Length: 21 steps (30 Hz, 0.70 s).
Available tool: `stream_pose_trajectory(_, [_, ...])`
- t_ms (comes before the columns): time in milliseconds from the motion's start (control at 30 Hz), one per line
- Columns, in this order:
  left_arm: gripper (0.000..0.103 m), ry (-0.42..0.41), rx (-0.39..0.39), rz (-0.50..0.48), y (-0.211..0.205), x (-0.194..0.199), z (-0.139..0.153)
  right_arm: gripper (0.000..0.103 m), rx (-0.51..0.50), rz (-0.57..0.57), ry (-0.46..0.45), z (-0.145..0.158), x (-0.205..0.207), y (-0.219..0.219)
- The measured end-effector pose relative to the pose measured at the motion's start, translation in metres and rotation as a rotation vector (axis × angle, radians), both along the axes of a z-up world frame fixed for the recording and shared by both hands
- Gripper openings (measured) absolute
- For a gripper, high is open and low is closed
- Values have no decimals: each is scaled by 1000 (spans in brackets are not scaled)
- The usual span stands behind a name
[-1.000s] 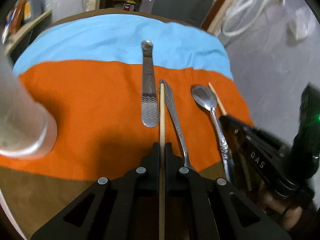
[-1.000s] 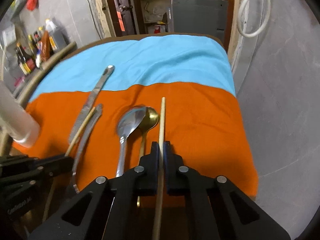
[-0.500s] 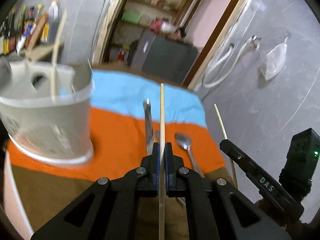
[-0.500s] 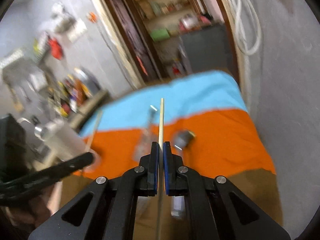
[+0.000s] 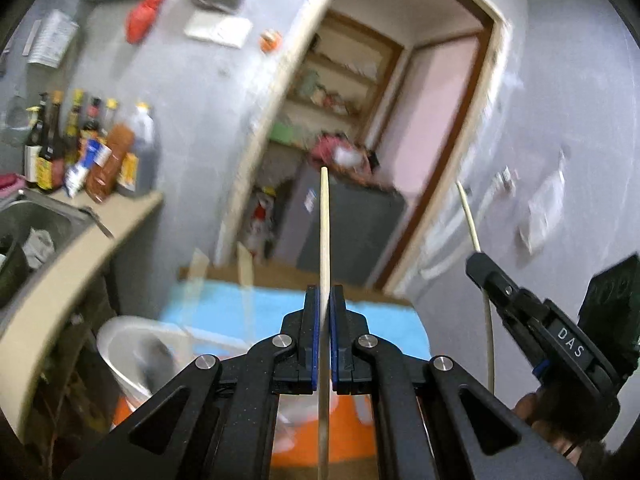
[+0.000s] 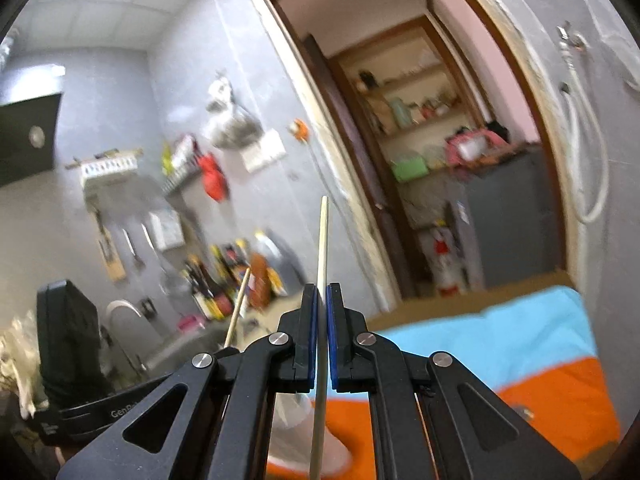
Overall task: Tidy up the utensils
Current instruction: 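Lift both chopsticks and carry them up over the white caddy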
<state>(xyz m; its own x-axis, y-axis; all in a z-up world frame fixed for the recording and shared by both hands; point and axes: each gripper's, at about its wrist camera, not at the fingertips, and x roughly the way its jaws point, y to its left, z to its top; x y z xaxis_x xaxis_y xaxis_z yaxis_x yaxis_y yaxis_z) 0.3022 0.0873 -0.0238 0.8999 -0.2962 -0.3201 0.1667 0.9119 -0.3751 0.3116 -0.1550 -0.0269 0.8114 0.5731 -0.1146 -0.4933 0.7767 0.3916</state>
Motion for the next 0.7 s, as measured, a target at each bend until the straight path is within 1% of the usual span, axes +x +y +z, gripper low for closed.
stream_pose_trajectory(133, [2,-46,-43,111,59,10,2,3,145,56,-21,9,31,30])
stream_pose_trajectory(233, [2,-67,-78,182,99,19,-7,3,194,60,-37,5,49,49])
stream_pose_trajectory(333, [2,-89,-123,212,128,25,-18,3,218,55,-43,-5,59,63])
stream_pose_trajectory(467, [2,-126,-173,230,143,30,-36,3,223,26,-62,-25,58,70])
stream_pose_trajectory(533, [2,-140,-189,227,144,28,-43,3,227,-3,-94,-34,55,72])
stream_pose_trajectory(633, [2,-159,-183,228,143,28,-46,3,247,-25,-114,-44,53,72])
stream_pose_trajectory(700, [2,-167,-177,227,141,26,-49,3,234,-21,-126,-49,55,74])
